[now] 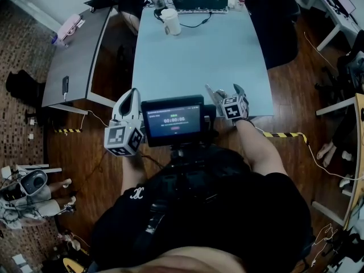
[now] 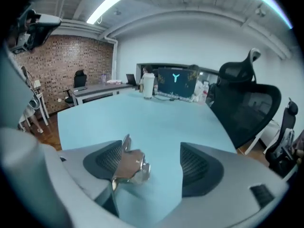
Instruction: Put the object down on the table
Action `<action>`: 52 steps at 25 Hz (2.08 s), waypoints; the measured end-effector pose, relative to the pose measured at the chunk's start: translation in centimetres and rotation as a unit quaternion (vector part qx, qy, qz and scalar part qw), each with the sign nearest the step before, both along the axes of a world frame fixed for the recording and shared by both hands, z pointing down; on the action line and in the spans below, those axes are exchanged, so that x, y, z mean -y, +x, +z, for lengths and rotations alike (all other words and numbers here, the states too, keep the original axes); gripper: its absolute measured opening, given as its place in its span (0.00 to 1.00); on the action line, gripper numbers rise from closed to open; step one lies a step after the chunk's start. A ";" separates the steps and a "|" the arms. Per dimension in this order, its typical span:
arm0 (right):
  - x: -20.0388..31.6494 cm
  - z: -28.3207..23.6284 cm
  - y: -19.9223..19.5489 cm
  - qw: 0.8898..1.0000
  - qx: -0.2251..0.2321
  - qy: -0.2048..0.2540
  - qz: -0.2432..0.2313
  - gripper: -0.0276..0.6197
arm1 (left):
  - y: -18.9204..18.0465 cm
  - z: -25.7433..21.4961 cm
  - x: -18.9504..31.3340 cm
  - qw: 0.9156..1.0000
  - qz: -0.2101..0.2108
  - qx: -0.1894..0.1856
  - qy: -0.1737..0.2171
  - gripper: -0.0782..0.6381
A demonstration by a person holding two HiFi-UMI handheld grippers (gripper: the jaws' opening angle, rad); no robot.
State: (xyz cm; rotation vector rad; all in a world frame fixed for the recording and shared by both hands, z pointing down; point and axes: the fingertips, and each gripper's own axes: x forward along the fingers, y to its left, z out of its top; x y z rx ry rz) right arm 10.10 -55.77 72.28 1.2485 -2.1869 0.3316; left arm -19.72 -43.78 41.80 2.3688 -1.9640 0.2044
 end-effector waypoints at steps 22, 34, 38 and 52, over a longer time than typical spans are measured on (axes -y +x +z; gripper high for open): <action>-11.4 -36.0 4.1 0.893 0.136 0.428 0.013 0.01 | 3.1 -2.5 -2.3 0.998 0.009 -0.004 0.056 0.11; -27.6 -35.6 4.3 0.896 0.133 0.420 0.044 0.01 | 2.0 -4.8 -15.6 0.995 0.032 0.013 0.099 0.11; -36.8 -35.3 1.5 0.892 0.149 0.425 0.043 0.01 | -0.5 -2.5 -24.6 0.996 0.034 0.005 0.085 0.11; -57.6 -37.9 1.7 0.881 0.164 0.441 0.056 0.01 | -1.8 -1.9 -47.1 0.997 0.034 0.019 0.069 0.11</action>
